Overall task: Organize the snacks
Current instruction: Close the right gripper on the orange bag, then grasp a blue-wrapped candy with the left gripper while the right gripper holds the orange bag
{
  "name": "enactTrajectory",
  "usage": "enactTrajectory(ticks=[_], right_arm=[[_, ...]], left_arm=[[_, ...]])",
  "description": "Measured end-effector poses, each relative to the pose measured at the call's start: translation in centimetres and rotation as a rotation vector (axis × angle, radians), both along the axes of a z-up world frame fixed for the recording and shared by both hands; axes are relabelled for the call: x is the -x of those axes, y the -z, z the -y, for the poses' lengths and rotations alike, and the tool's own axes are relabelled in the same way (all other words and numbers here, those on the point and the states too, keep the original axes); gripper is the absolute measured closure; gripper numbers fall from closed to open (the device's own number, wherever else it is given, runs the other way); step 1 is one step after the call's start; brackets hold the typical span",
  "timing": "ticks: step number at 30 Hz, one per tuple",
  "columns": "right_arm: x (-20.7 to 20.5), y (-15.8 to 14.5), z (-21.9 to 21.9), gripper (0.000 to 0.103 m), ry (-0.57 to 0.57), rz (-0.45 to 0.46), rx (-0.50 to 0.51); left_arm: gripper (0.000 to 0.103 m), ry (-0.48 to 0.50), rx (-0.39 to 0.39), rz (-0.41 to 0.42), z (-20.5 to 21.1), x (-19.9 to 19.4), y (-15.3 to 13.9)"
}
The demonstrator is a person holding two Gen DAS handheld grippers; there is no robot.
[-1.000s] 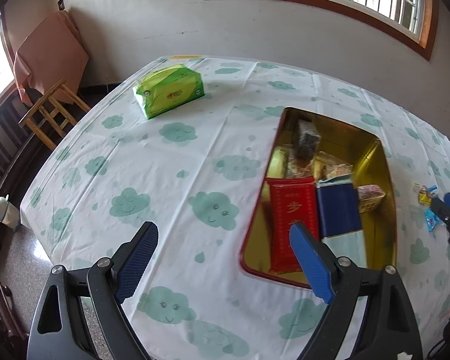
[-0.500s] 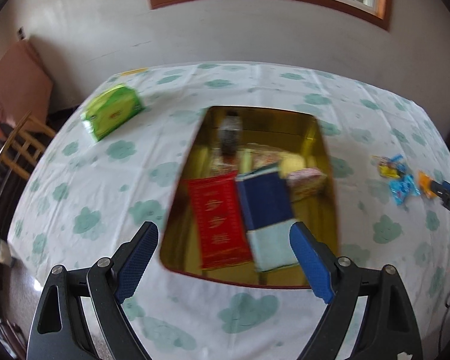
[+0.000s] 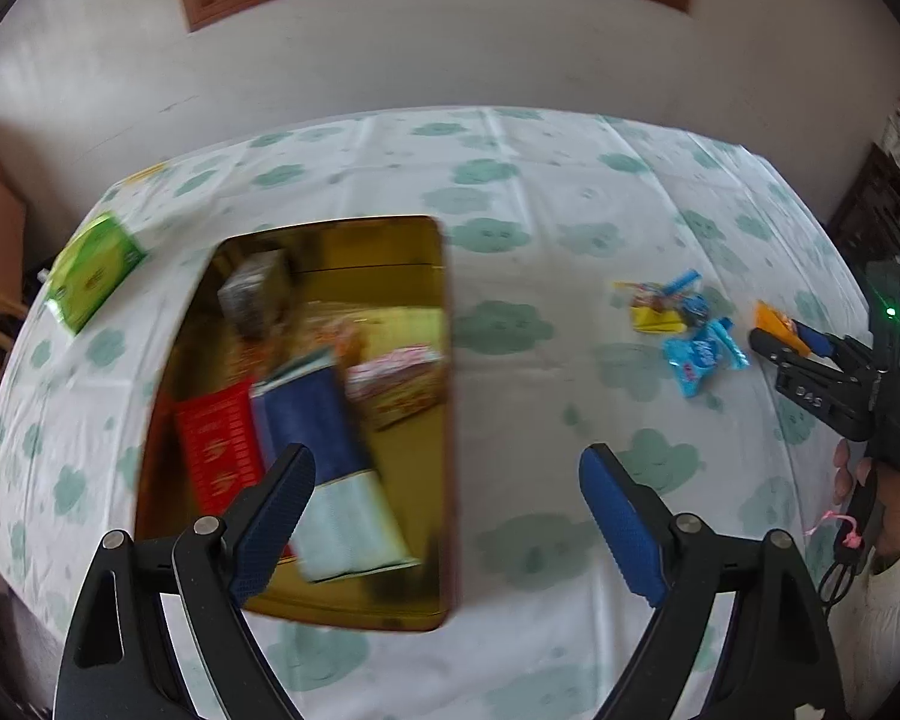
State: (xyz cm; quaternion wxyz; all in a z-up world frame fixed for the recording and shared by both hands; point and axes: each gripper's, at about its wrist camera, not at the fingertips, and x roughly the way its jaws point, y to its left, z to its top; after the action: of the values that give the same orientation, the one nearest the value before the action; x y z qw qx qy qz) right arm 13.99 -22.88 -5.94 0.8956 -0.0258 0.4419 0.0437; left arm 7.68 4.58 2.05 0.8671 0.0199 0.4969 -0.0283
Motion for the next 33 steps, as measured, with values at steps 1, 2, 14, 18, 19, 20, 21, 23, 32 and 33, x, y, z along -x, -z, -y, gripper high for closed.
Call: enactTrajectory(ticks=[1, 2, 14, 18, 19, 20, 21, 23, 32, 33], right_arm=[[0.0, 0.2, 0.1, 0.052, 0.000, -0.007, -0.005], [0.1, 0.4, 0.3, 0.053, 0.000, -0.007, -0.004], [3.2, 0.0, 2.3, 0.064, 0.012, 0.036, 0.027], [4.7, 0.0, 3.8, 0.065, 0.040, 0.034, 0.047], [5.0, 0.1, 4.2, 0.065, 0.049, 0.031, 0.042], [5.1, 0.0, 4.5, 0.065, 0.052, 0.032, 0.032], [5.2, 0.0, 4.7, 0.065, 0.058, 0.033, 0.027], [5.0, 0.1, 4.7, 0.065, 0.062, 0.024, 0.028], [4.9, 0.3, 4.9, 0.064, 0.065, 0.009, 0.001], [4.8, 0.3, 5.0, 0.064, 0.066, 0.008, -0.005]], left_arm=[[0.016, 0.010, -0.001, -0.003, 0.6, -0.2, 0.2], [0.016, 0.022, -0.006, -0.003, 1.4, -0.5, 0.3], [0.016, 0.185, 0.031, -0.052, 9.2, -2.6, 4.6], [0.016, 0.236, 0.059, -0.049, 11.2, -3.2, 5.1], [0.016, 0.243, 0.065, -0.047, 11.7, -3.5, 5.3], [0.020, 0.244, 0.066, -0.047, 12.0, -3.8, 5.5], [0.026, 0.249, 0.070, -0.046, 12.3, -4.1, 5.6], [0.028, 0.259, 0.070, -0.048, 12.8, -4.6, 5.9], [0.036, 0.302, 0.100, -0.100, 14.4, -7.1, 7.1], [0.037, 0.300, 0.106, -0.104, 14.5, -7.5, 7.2]])
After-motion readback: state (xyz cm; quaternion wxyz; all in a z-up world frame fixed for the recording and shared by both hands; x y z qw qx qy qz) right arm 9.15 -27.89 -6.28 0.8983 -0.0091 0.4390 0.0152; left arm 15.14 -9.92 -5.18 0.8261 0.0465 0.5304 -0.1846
